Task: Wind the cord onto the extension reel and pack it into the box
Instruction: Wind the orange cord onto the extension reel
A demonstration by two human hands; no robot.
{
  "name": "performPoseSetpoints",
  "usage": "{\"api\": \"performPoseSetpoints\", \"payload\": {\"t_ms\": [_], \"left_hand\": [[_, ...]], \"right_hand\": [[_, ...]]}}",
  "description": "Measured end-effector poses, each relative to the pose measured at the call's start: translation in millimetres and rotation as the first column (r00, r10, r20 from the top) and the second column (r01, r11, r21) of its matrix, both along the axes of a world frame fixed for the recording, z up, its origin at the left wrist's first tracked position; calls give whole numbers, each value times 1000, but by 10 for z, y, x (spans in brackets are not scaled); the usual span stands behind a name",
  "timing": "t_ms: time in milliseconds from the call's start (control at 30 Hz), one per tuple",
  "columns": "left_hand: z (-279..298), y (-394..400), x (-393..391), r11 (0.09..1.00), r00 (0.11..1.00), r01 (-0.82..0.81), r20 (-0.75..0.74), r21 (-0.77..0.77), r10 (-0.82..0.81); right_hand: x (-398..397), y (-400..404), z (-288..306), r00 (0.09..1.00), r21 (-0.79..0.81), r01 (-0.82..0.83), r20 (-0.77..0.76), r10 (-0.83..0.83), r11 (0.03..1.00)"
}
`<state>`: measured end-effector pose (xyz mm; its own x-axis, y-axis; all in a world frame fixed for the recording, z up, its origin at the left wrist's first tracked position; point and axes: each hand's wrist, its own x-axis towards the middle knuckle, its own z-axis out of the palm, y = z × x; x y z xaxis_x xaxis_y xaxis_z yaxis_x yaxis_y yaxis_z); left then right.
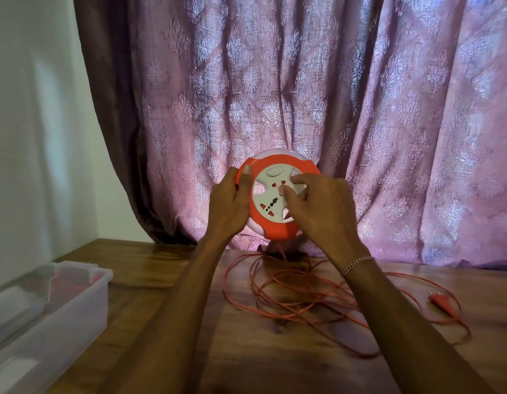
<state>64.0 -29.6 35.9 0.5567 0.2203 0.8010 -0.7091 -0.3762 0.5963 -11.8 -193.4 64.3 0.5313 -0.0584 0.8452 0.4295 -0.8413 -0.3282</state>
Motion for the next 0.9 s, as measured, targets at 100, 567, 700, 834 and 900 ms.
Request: {"api": "performPoseSetpoints", "payload": {"t_ms": [100, 567, 700, 834, 900], "left_hand": [[7, 3, 1, 1000, 1000, 10, -4, -13, -10], [36, -33, -53, 1000, 1000, -9, 15, 27, 9], [42, -42, -50, 999, 999, -36, 38, 37, 34], [35, -26, -36, 1000, 1000, -3, 24, 20, 2], [32, -28, -32, 1000, 1000, 10, 10, 9, -10]], "right_hand": [[-85, -65, 73, 997, -202, 16, 72, -2, 979], [-31, 12, -48, 991, -403, 134, 46, -127, 905], [-9, 41, -56, 979, -215, 199, 94, -183, 956], [14, 42, -49, 996, 59, 4, 90, -10, 998], [-4, 33, -35, 998, 59, -14, 63, 10, 998]]}}
